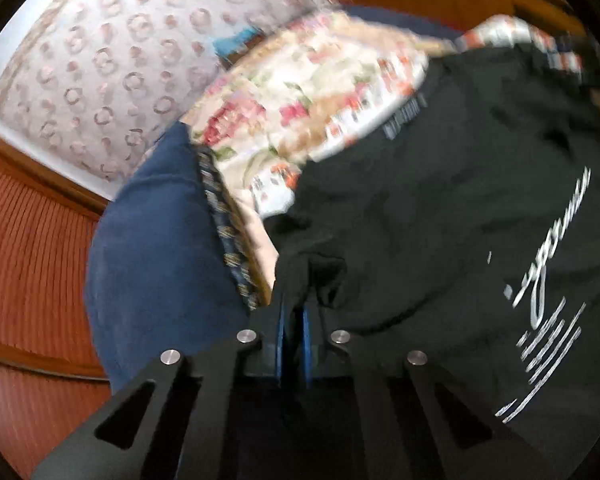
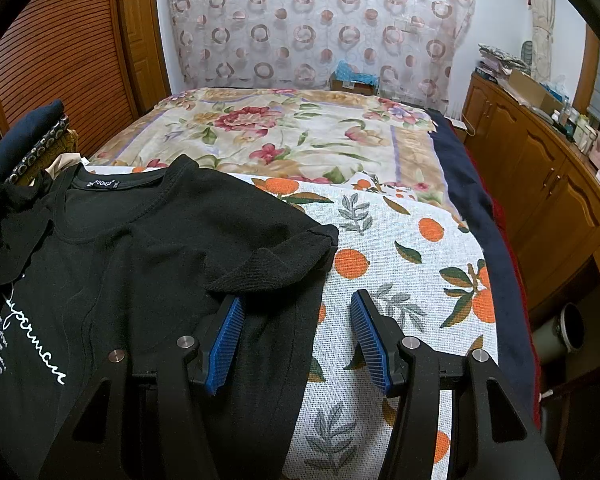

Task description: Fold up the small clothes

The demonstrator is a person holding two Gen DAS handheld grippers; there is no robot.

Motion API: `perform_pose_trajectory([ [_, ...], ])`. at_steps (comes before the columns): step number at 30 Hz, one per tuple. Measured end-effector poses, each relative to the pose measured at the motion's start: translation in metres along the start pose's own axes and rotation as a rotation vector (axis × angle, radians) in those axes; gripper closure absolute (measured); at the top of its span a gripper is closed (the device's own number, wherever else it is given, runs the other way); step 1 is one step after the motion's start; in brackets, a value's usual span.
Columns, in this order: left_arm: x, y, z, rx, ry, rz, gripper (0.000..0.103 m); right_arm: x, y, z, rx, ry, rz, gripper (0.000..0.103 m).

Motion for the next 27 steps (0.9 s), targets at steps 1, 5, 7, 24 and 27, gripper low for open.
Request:
perform_pose_trajectory([
  [1,-0.001,-0.01,0.009,-0.023,-0.05,-0.039,0.096,-0.001,-0.001,0.0,0.003,0.001,0.001,0.046],
  [5,-0.011,-0.044,0.036,-0.076,-0.2,-0.178,0.096,0.003,-0.003,0.002,0.028,-0.023,0.009,0.06],
  [7,-0.02,-0.055,0.048,-0.155,-0.265,-0.227,0.096,0.01,-0.002,0.002,0.053,-0.016,0.021,0.072],
  [24,-0.116,-0.133,0.035,-0.34,-0.407,-0.509,0.097,-0.041,-0.14,0.007,0.031,0.072,-0.318,0.099],
  [27,-0.146,-0.143,0.028,-0.35,-0.419,-0.534,0.097,-0.076,-0.17,0.01,0.04,0.067,-0.354,0.099],
])
Point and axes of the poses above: each gripper's, at about its wrist camera, not at the fingertips, and y roughly the way its jaws point, z to its left, x to its top, the point moved 5 cm from there along y, roughly the way its jaws point, and after that the axes turned 14 degrees about z, right-handed, at the moved point
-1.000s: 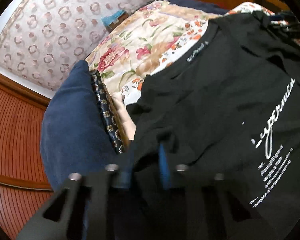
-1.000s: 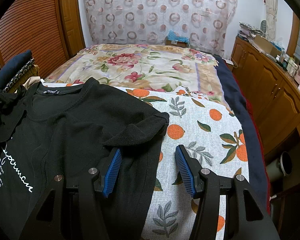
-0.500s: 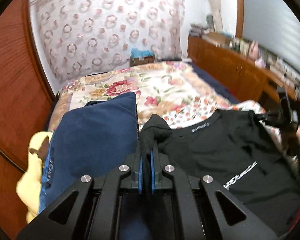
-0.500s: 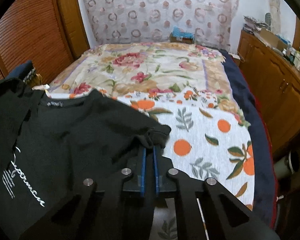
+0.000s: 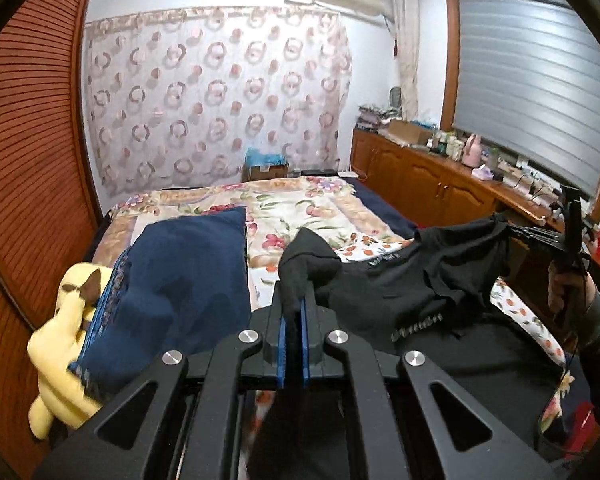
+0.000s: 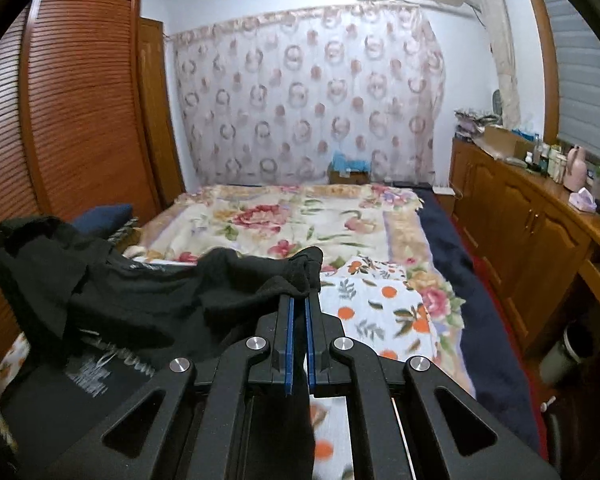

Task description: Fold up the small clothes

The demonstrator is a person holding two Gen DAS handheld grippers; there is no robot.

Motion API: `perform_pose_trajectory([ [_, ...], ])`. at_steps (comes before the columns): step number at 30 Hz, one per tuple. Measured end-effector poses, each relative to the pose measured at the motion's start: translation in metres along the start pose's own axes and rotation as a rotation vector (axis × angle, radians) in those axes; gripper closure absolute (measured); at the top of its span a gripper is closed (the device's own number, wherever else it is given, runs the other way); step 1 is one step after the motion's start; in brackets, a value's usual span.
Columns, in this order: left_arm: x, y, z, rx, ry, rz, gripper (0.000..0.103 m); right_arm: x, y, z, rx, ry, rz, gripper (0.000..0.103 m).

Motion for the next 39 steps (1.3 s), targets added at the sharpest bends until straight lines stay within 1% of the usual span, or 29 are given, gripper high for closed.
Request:
perform_pose_trajectory([
  [4,-0.036,-0.027,-0.002,-0.005,-0.014,-0.005,0.097,-0.037,-0.047,0.006,0.007,-0.009,-0.029,0.099],
  [6,-0.059,-0.04,-0.002,-0.002,-0.024,0.002,0.097,-0.057,-0.069,0.008,0.012,-0.014,-0.028,0.099],
  [9,-0.092,-0.055,0.0,-0.013,-0.058,0.02,0.097,-0.093,-0.098,0.007,0.024,-0.025,-0.011,0.099],
  [11,-0.109,-0.061,0.001,-0.011,-0.073,0.036,0.097,-0.113,-0.113,0.005,0.027,-0.037,0.017,0.099],
  [13,-0.127,-0.062,-0.003,0.003,-0.059,0.069,0.097,-0.124,-0.126,0.004,0.035,-0.046,0.038,0.099],
  [14,-0.137,-0.06,-0.003,0.01,-0.054,0.087,0.097,-0.132,-0.129,0.003,0.043,-0.046,0.058,0.099],
  [16,-0.157,-0.048,-0.007,0.013,-0.05,0.15,0.097,-0.147,-0.129,0.003,0.068,-0.048,0.115,0.099],
  [19,-0.174,-0.026,-0.01,0.02,-0.038,0.226,0.096,-0.166,-0.117,-0.003,0.048,-0.056,0.193,0.099],
  [21,-0.185,-0.02,-0.009,0.027,-0.038,0.243,0.095,-0.171,-0.108,-0.005,0.046,-0.055,0.235,0.099],
  [22,-0.187,-0.018,-0.008,0.027,-0.043,0.249,0.094,-0.167,-0.102,-0.005,0.038,-0.048,0.246,0.099],
  [24,-0.188,-0.016,-0.007,0.038,-0.049,0.255,0.087,-0.161,-0.097,-0.006,0.031,-0.039,0.258,0.099],
  [25,-0.189,-0.017,-0.006,0.041,-0.048,0.25,0.079,-0.16,-0.098,-0.004,0.028,-0.041,0.258,0.098],
  [26,-0.189,-0.019,-0.006,0.045,-0.044,0.241,0.071,-0.156,-0.1,-0.004,0.023,-0.047,0.252,0.095],
  [27,-0.189,-0.024,-0.006,0.052,-0.041,0.227,0.066,-0.153,-0.104,0.001,0.018,-0.057,0.239,0.092],
  [28,-0.189,-0.027,-0.005,0.055,-0.041,0.218,0.059,-0.155,-0.111,0.006,-0.003,-0.066,0.221,0.085],
  [29,-0.187,-0.028,-0.004,0.053,-0.043,0.209,0.056,-0.152,-0.118,0.008,-0.014,-0.071,0.204,0.079],
  [30,-0.184,-0.03,-0.002,0.053,-0.05,0.204,0.049,-0.145,-0.124,0.008,-0.014,-0.074,0.183,0.075],
  [31,-0.182,-0.03,0.0,0.062,-0.056,0.206,0.028,-0.144,-0.129,0.009,-0.011,-0.078,0.165,0.068],
  [32,-0.179,-0.029,0.002,0.071,-0.062,0.199,0.017,-0.139,-0.134,0.009,-0.013,-0.085,0.145,0.06],
  [33,-0.174,-0.03,0.004,0.077,-0.062,0.176,0.017,-0.135,-0.136,0.01,-0.015,-0.094,0.134,0.059],
  [36,-0.165,-0.02,0.01,0.064,-0.08,0.183,0.017,-0.13,-0.13,0.013,-0.018,-0.114,0.136,0.058],
  [38,-0.158,-0.013,0.015,0.057,-0.1,0.186,0.017,-0.127,-0.122,0.015,-0.029,-0.113,0.14,0.051],
  [39,-0.155,-0.008,0.016,0.054,-0.104,0.19,0.017,-0.126,-0.117,0.017,-0.016,-0.115,0.145,0.051],
])
Point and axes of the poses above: each gripper's, at about its wrist camera, not at the fingertips, and y roughly the way its jaws point, z to its left, x to its top, the point moved 5 cm from there along y, roughly the way its jaws point, and after that the axes turned 14 degrees about z, right-handed, at the moved point
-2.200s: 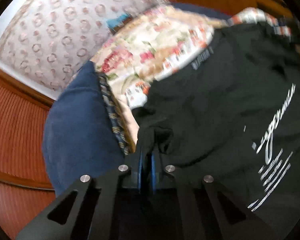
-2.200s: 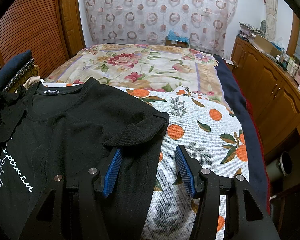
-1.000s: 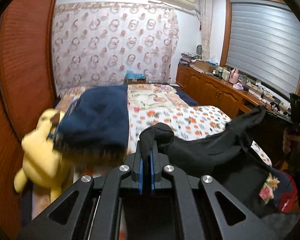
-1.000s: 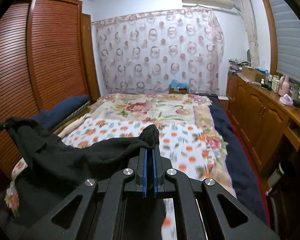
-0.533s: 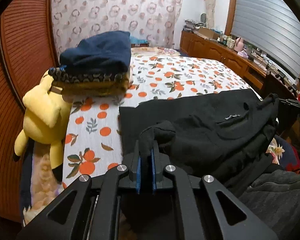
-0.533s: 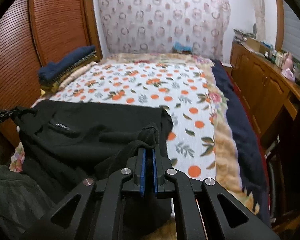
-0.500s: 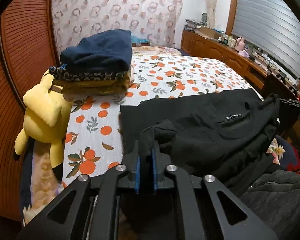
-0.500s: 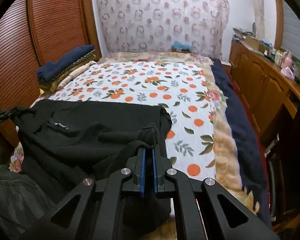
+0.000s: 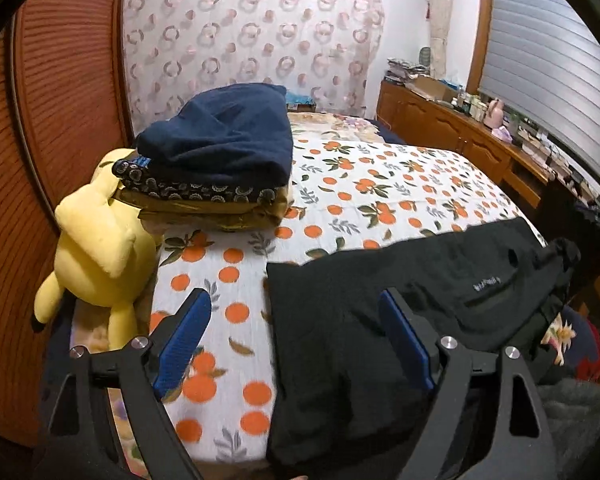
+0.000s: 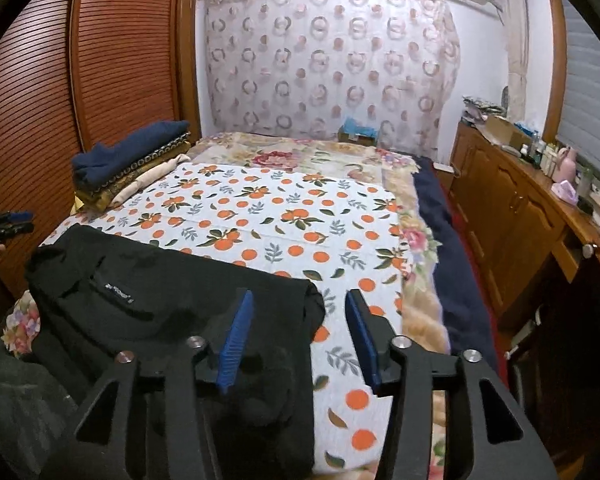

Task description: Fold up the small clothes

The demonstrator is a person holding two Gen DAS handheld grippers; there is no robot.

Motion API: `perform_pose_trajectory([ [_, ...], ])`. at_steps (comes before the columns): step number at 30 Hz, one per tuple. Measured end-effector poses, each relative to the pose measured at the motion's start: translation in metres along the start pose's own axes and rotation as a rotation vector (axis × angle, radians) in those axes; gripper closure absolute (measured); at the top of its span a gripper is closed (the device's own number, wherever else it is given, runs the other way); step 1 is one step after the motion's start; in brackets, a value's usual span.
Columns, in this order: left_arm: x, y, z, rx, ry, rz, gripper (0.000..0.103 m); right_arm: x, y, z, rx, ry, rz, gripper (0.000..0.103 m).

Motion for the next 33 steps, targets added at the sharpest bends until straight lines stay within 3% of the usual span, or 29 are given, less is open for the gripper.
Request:
perform_pose_trajectory([
  [7,0.028,0.03,0.003,-0.014,-0.005,0.026,0.017,0.016,0.068,-0.011,0.077,0.003,0.078,0.045],
  [13,0.034,0.067,0.011,0.02,-0.013,0.115,0.017,0.03,0.114,-0.023,0.088,0.024,0.185,0.045],
  [18,0.029,0.085,0.025,0.031,-0.05,0.178,0.017,0.038,0.13,-0.024,0.105,0.022,0.234,0.045],
  [25,0.025,0.09,0.026,0.027,-0.042,0.186,0.018,0.038,0.138,-0.019,0.132,0.032,0.264,0.045],
  [31,0.02,0.095,0.017,-0.032,-0.007,0.22,0.056,0.034,0.145,-0.014,0.136,0.04,0.266,0.045],
  [33,0.018,0.094,0.012,-0.043,0.013,0.226,0.067,0.033,0.147,-0.011,0.109,0.018,0.267,0.055],
])
Point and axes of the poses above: each gripper's, at about its wrist camera, not at the fingertips, and y roughly the way its jaws point, z to its left, x to its top, the point moved 5 cm from there along y, roughly the way its jaws point, and after that the axes turned 14 degrees about z, right-handed, at the moved point
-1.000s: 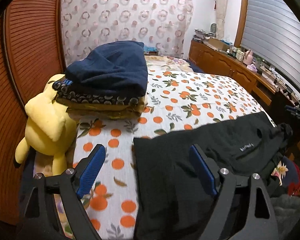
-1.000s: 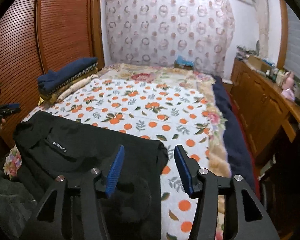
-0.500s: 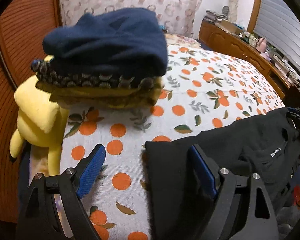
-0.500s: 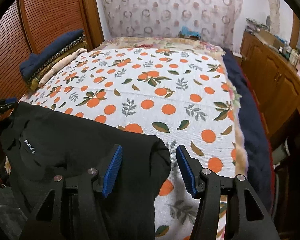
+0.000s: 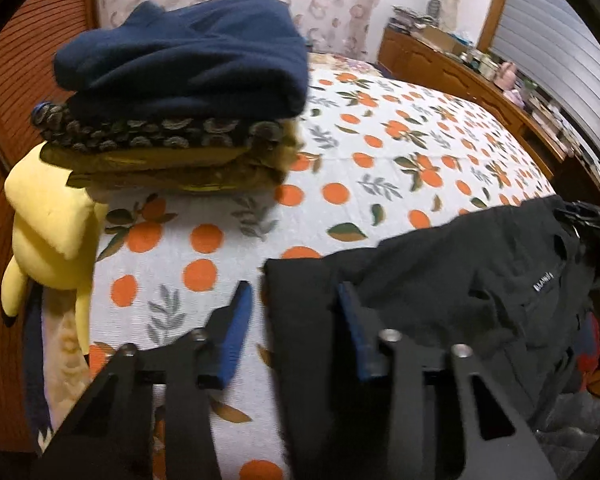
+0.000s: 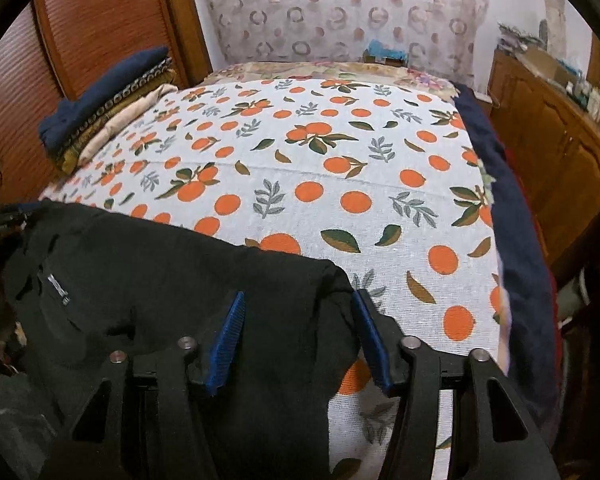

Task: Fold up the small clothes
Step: 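Grasp the shirt hem with both grippers and lift it up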

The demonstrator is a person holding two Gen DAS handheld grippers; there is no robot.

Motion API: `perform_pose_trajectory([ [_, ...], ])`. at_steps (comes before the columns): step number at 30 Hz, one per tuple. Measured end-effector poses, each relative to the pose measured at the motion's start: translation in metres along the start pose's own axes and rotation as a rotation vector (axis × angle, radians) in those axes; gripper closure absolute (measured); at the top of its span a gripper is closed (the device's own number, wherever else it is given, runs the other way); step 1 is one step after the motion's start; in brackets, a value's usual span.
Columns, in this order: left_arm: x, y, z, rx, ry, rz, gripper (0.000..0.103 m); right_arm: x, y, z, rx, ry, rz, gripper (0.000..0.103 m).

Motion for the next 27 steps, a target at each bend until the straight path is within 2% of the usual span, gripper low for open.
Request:
perform_pose_trajectory([
  [2,-0.001,0.0,-0.005,-0.006,0.012,0.0,0.079,-0.002,-0.001,0.004,-0.006,-0.029,0.007,0.081],
  [5,-0.003,-0.001,-0.01,-0.008,0.027,-0.006,0.088,-0.007,-0.003,0.013,-0.016,-0.071,0.011,0.09],
  [8,-0.003,-0.008,-0.014,-0.008,0.027,-0.037,0.092,-0.012,-0.009,0.02,-0.067,-0.097,-0.011,0.092],
  [12,-0.006,-0.042,-0.025,-0.047,0.025,-0.138,0.093,-0.018,-0.035,0.023,-0.076,-0.075,-0.1,0.093],
  [15,-0.009,-0.075,-0.036,-0.069,0.041,-0.213,0.093,-0.024,-0.073,0.024,-0.03,-0.042,-0.198,0.093],
  [18,-0.012,-0.111,-0.046,-0.108,0.06,-0.305,0.093,-0.032,-0.113,0.024,0.081,-0.003,-0.282,0.094],
  [23,-0.008,-0.163,-0.055,-0.139,0.071,-0.429,0.093,-0.047,-0.184,0.03,0.003,-0.03,-0.395,0.094],
  [27,-0.008,-0.215,-0.062,-0.132,0.076,-0.543,0.093,-0.058,-0.24,0.036,-0.042,-0.03,-0.498,0.094],
])
Point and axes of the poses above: each gripper's, at about its wrist camera, not at the fingertips, and y roughly the way its jaws point, z to its left, x to its top, the point moved 5 cm from there along y, roughly the way its jaws point, and after that the axes turned 14 degrees about z, right-handed, at the moved point
